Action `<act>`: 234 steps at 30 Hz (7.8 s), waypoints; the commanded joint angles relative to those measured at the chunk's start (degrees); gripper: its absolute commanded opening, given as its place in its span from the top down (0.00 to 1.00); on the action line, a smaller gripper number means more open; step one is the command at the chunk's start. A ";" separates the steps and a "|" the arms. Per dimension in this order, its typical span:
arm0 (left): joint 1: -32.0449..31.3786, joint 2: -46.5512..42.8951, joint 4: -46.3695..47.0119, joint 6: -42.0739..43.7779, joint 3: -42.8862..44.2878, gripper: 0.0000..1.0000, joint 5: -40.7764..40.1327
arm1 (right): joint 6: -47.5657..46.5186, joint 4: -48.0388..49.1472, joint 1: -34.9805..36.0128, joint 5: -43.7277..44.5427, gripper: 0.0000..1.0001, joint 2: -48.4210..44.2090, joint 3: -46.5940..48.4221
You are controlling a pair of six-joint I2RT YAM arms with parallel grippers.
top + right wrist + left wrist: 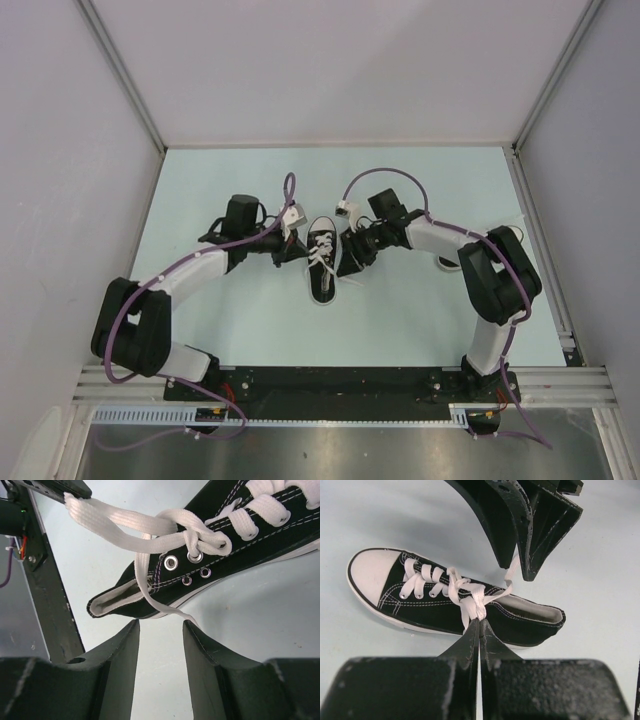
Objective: Tie the shoes
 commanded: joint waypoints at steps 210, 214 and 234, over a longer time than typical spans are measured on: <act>-3.72 11.72 -0.96 -10.43 13.14 1.00 -0.14 | 27.12 27.38 0.76 6.99 1.00 3.88 -0.74; -3.72 11.89 -0.96 -10.95 13.14 1.00 0.13 | 28.36 27.47 1.11 7.17 1.00 4.67 -0.74; 2.08 15.05 -8.33 -6.83 16.65 0.78 -6.46 | 24.76 23.69 0.94 8.05 1.00 3.45 -0.82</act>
